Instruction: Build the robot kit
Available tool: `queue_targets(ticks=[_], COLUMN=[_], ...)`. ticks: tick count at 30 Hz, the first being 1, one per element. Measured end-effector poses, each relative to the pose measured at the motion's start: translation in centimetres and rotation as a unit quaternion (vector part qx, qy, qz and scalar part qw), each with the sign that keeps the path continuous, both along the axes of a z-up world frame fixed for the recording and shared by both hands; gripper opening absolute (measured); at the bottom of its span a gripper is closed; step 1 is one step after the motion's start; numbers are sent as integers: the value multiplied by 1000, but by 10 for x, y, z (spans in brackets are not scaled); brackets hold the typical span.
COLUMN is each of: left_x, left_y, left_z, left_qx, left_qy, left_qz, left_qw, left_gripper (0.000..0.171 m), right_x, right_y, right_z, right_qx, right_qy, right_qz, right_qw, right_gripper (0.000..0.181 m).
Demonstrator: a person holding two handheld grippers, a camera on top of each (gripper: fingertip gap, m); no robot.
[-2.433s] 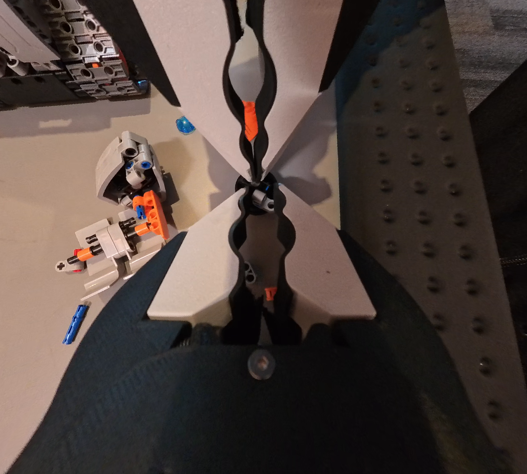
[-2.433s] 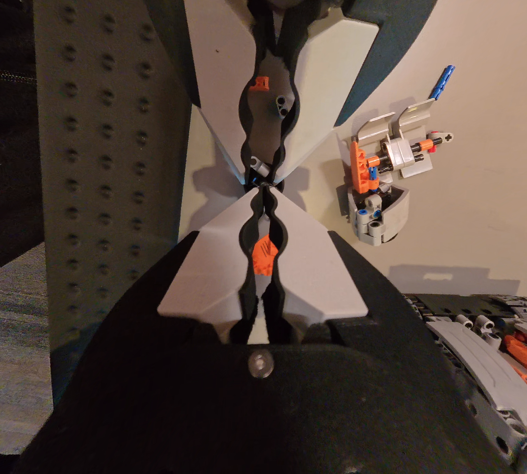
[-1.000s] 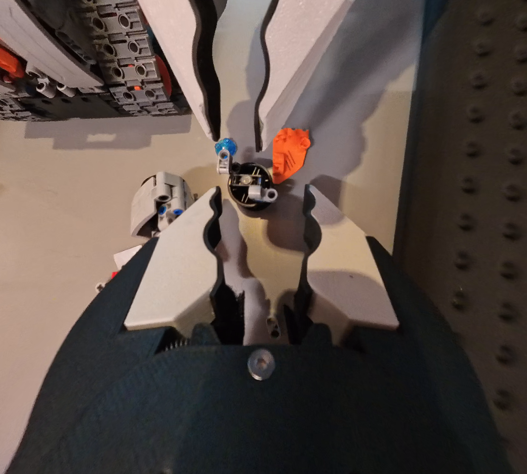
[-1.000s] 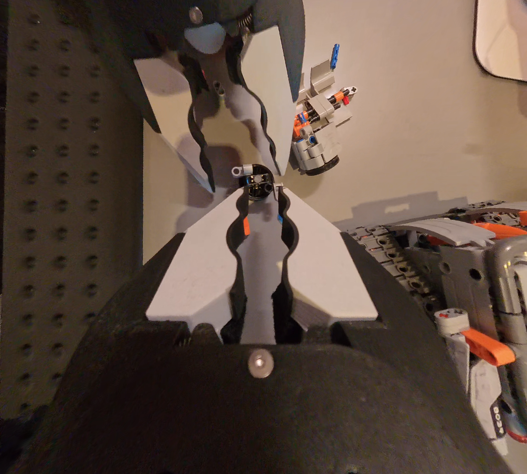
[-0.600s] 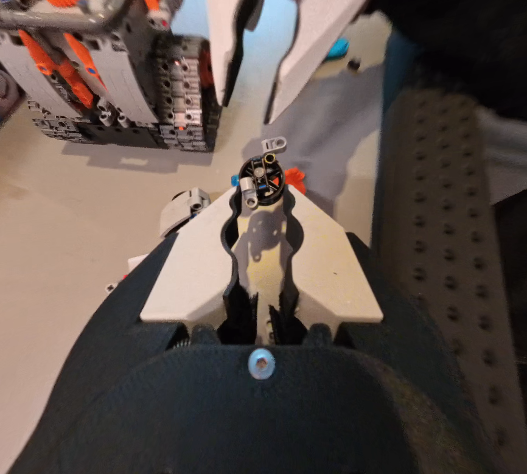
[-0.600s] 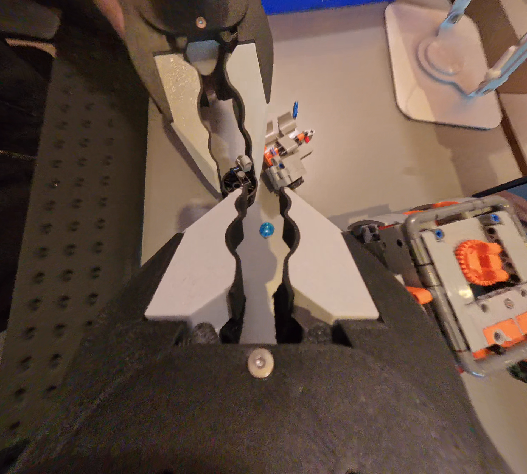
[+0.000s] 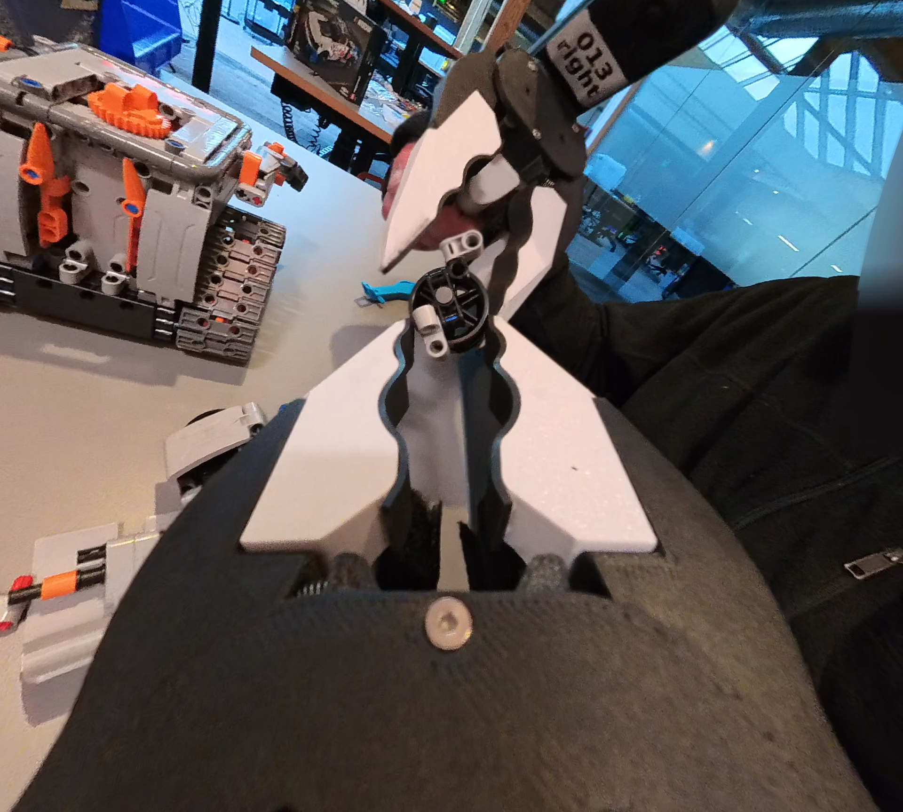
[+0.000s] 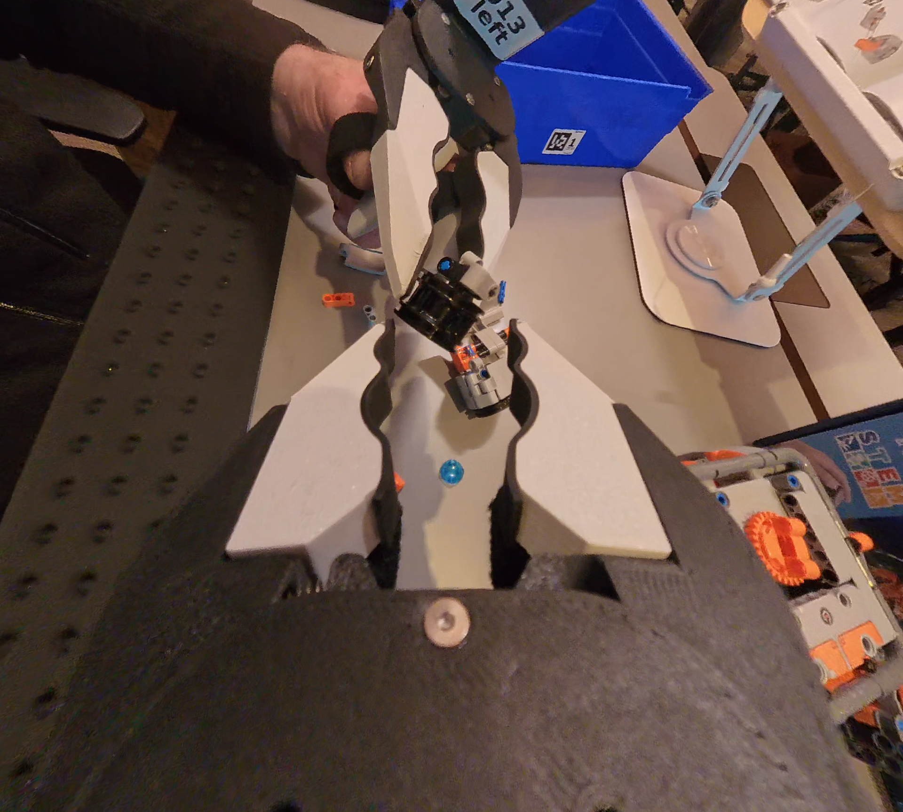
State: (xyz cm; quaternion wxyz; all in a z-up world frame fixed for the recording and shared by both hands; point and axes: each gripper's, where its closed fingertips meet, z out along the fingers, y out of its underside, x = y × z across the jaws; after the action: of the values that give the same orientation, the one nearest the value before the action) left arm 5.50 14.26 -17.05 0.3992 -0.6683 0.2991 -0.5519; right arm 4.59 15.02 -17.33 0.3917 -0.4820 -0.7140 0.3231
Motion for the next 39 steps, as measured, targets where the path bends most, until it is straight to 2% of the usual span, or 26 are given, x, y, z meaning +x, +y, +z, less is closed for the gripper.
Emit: queue_targets(ticks=[2,4,11,15,19,23,29,34,39], left_x=[2,1,-3,-7,-14,-19,-14,-16,-19], left_y=[-4,-5,-6,-3,2,6,9,6,2], left_z=[3,7,16,21,29,32,26,34,40], left_qx=[0,3,11,48,92,166,223,228,201], left_qy=[-8,-20,-46,-35,-29,18,82,57,11], left_qz=[-11,-14,-11,14,50,95,127,124,101], left_qw=[1000,1000,999,998,994,981,963,964,974], left_gripper=[26,26,27,31,44,47,44,30,28], right_x=[-3,-4,-7,-8,-9,-12,-17,-21,-21], right_y=[-3,-8,-7,-2,6,12,5,2,-5], right_z=[-2,1,10,13,19,22,26,31,37], right_qx=[9,20,35,27,22,2,-57,-119,-207], right_qy=[0,14,42,51,65,76,91,109,123], right_qz=[6,21,17,4,-20,-42,-30,-21,9], right_qw=[1000,999,998,998,997,996,994,987,971], right_gripper=[42,31,24,24,24,24,24,24,26])
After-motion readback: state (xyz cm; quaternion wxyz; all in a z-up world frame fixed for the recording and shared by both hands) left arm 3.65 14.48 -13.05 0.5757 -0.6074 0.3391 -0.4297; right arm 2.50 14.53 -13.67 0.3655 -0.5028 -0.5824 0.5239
